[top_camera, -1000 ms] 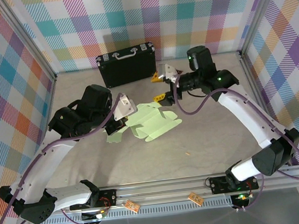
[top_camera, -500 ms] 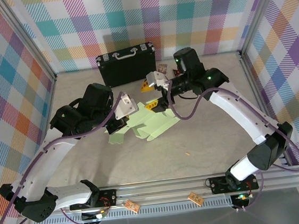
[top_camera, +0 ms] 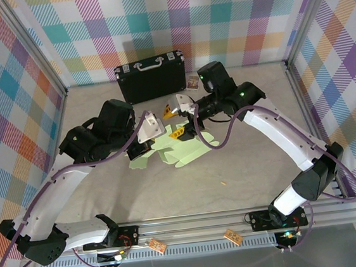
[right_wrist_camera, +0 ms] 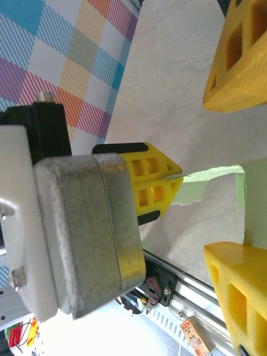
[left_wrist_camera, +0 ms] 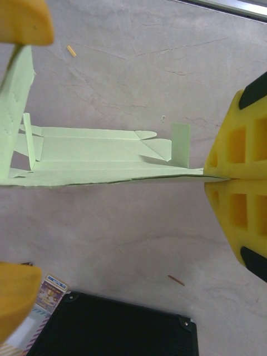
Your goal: Fold the paper box
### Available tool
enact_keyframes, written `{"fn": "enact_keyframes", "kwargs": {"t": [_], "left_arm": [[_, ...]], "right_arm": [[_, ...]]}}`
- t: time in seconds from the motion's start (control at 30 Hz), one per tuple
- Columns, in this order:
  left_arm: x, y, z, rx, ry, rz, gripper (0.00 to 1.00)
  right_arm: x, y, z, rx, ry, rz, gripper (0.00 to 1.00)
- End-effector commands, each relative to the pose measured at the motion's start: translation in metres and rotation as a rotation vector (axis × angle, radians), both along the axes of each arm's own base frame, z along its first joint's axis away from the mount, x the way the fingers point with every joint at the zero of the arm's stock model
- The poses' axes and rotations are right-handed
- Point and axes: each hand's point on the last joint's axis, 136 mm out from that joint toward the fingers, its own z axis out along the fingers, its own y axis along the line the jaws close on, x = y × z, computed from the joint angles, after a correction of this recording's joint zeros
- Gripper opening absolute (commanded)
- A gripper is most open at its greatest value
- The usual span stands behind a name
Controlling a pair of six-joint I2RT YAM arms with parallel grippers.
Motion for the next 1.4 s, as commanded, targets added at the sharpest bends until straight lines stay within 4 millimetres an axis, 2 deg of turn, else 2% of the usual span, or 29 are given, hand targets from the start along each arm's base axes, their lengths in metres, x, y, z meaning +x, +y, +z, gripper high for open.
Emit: {"fn": "enact_keyframes", "kwargs": {"t": [0.0,0.13,0.27,0.4,0.53,0.83,1.0,1.37], "left_arm": [[-0.009,-0.008,0.02,-0.064,-0.067,-0.065,0.0],[-0.01,-0.006,0.014,-0.048,-0.095,-0.087,0.0],[-0.01,-0.002,0.008,-0.005,-0.107,-0.103,0.0],[-0.012,-0.002,0.008,-0.005,-0.119,-0.12,0.0],[-0.017,-0.002,0.006,-0.004,-0.123,-0.155,0.0],[-0.021,-0.006,0.002,0.002,-0.108,-0.19,0.0],[-0.019,-0.009,0.002,-0.005,-0.11,-0.192,0.0],[-0.015,-0.012,0.0,0.0,-0.096,-0.179,0.0]], "right_arm": [[0.001,-0.005,0.011,-0.003,-0.07,-0.015,0.69],[-0.006,-0.02,0.033,0.012,-0.167,-0.054,0.72],[-0.029,-0.041,0.051,0.032,-0.206,-0.045,0.73],[-0.023,-0.051,0.044,0.018,-0.231,-0.099,0.67],[-0.013,-0.048,0.032,-0.039,-0.197,-0.119,0.62],[-0.004,-0.025,0.013,-0.068,-0.127,-0.056,0.5],[-0.009,-0.015,0.0,-0.083,-0.083,-0.007,0.48],[-0.027,-0.01,-0.003,-0.076,-0.042,0.058,0.45]]}}
